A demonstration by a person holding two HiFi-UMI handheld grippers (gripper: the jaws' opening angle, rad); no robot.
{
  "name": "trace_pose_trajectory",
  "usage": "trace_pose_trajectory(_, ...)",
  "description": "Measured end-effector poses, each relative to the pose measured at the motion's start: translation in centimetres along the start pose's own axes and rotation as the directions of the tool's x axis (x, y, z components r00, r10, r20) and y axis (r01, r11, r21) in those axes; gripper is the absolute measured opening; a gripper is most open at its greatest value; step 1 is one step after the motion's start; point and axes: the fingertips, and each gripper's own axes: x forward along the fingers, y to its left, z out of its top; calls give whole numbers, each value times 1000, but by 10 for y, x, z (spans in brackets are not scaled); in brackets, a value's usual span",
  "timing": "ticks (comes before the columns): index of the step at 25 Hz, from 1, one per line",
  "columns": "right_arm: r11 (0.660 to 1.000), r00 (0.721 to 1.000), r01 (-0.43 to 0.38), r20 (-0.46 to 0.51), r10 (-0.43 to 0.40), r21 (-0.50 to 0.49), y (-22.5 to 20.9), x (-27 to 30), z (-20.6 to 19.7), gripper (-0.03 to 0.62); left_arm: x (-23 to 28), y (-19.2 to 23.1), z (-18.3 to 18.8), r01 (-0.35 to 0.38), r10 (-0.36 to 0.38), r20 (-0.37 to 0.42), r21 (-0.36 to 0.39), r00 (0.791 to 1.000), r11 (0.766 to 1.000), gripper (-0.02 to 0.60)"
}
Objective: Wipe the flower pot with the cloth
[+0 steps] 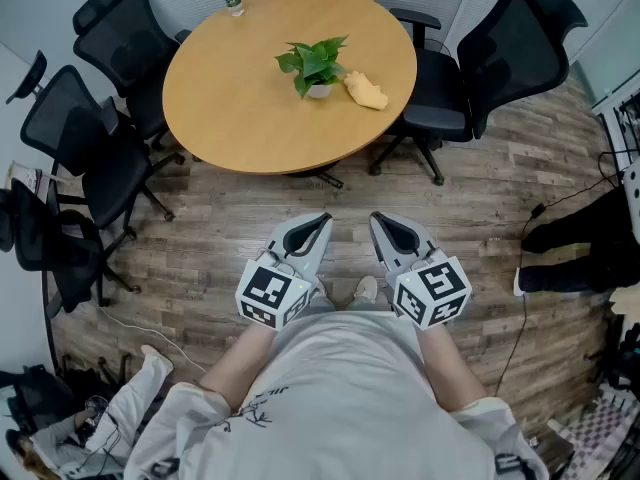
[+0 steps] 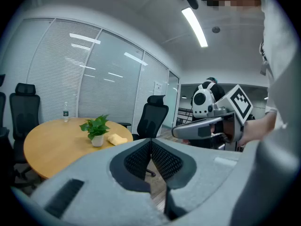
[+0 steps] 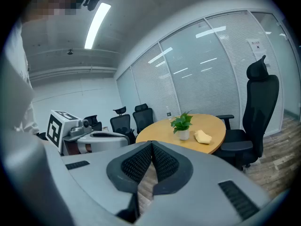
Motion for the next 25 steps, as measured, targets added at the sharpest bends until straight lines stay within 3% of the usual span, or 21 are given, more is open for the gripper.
trace_pose_trajectory(16,1000,1000,8,-21,-8,5,8,6,-9,6,-5,6,-3,4,-4,5,-1,1000,1000,12)
trace_pose_trajectory(25,994,996,88,16,-89,61,9,16,-7,6,-19,26,-8,11,-11,11,-12,1000,1000,12)
